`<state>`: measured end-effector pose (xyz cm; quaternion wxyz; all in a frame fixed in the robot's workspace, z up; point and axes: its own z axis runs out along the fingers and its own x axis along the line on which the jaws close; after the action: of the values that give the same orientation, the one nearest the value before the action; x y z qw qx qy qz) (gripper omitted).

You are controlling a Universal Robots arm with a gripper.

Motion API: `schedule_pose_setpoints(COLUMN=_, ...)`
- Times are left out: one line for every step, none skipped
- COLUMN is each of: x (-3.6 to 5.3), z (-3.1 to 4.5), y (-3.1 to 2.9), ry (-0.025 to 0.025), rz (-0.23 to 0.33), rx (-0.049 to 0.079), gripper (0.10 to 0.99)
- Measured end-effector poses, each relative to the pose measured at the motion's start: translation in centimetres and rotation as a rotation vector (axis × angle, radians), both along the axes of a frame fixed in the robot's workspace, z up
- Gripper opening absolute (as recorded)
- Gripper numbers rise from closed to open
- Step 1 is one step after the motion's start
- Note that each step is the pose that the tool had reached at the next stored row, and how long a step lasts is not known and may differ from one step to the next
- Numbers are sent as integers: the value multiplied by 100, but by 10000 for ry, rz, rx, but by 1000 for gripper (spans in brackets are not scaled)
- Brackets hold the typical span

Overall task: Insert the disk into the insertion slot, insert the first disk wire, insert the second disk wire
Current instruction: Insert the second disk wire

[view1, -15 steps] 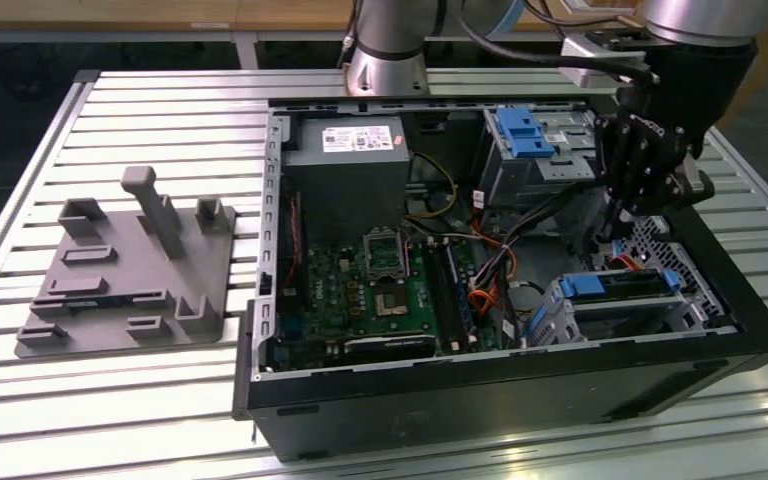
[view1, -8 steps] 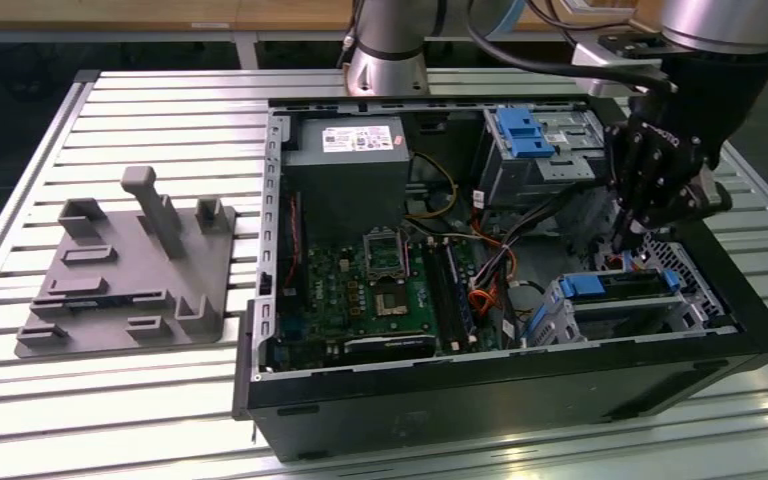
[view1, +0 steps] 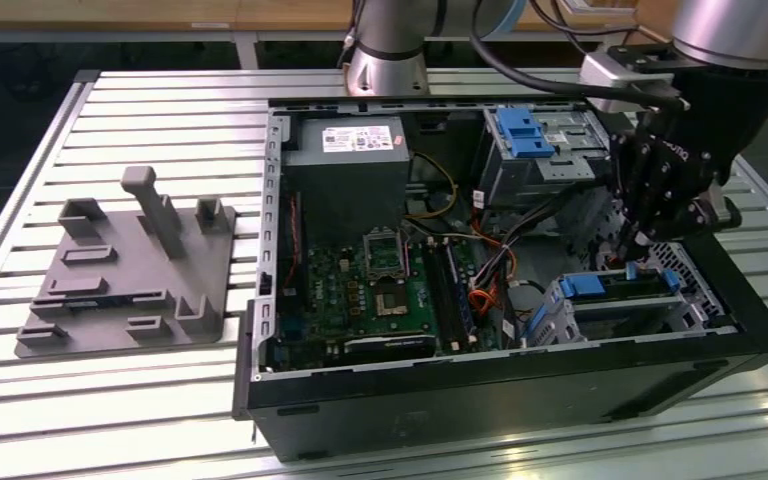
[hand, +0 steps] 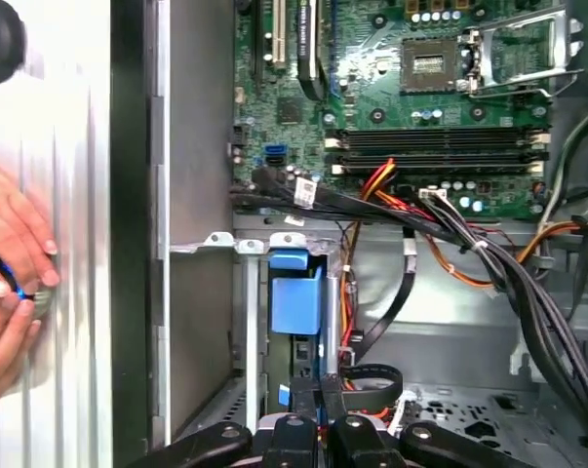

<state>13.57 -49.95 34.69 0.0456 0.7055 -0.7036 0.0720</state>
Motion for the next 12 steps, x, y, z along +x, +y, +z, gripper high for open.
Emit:
schedule_pose_setpoints(x=0, z=0, y=-4, ry=-2, rz=0, rx=170, gripper=145)
schedule_pose_setpoints(x=-1, z=0, y=-11, ry=-3, rz=-1, rx=329, gripper=145)
schedule_pose_setpoints(x=-1, z=0, y=-18, ry=-4, rz=-1, rx=430, gripper=145)
schedule_pose_setpoints(x=-1, z=0, y=-28, ry=-4, rz=0, rx=507, gripper=145)
schedule_pose_setpoints(x=-1, z=0, y=-40, ry=-4, rz=0, rx=574, gripper=145)
schedule_pose_setpoints(x=-1, z=1, y=-51, ry=-4, rz=-1, rx=640, gripper=145)
schedule_pose_setpoints(x=-1, z=1, y=-62, ry=-4, rz=-1, rx=716, gripper=145)
schedule_pose_setpoints(x=-1, z=0, y=-72, ry=-4, rz=-1, rx=791, gripper=145)
schedule_pose_setpoints(x=-2, z=0, y=-82, ry=-4, rz=-2, rx=871, gripper=145)
schedule_pose_setpoints(x=-1, z=0, y=-93, ry=-4, rz=-2, rx=940, gripper=145)
schedule_pose_setpoints(x=-1, z=0, y=-104, ry=-4, rz=-3, rx=1001, gripper=145)
schedule_pose_setpoints(x=-2, z=0, y=-119, ry=-4, rz=-5, rx=1039, gripper=145)
